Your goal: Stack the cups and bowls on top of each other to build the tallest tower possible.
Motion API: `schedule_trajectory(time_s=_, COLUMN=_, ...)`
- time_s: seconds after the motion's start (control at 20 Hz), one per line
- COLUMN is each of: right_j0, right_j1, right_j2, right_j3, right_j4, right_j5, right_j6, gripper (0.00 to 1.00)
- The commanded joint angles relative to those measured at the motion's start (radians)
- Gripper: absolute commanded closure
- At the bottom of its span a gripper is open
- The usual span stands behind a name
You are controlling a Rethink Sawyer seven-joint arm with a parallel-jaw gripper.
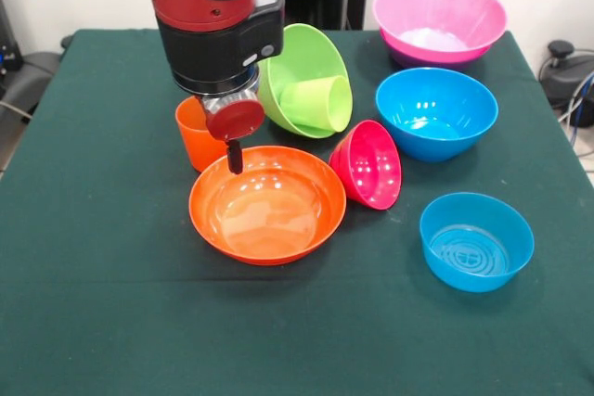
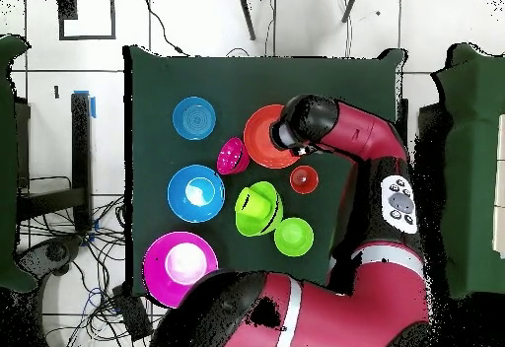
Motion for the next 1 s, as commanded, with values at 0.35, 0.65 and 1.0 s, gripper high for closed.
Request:
schedule_trajectory(time_s=0.35, right_j0=-0.033, right_j1=0.067, right_j2=0.083, right_j3=-0.044, right_j4=-0.076, right_j5=-0.008, right_j6=-0.146, gripper=0.0)
schedule_trajectory(time_s=0.65, right_j0=-0.013, right_j1=0.068, right_j2=0.066, right_j3=-0.055, right_j4=-0.085, right_j5=0.0, right_j6=-0.127, gripper=0.0)
schedule_trajectory(time_s=1.0, right_j0=0.002, right_j1=0.068, right_j2=0.057, right_j3=-0.068, right_j4=-0.083, right_j5=0.026, right_j6=-0.114, gripper=0.0)
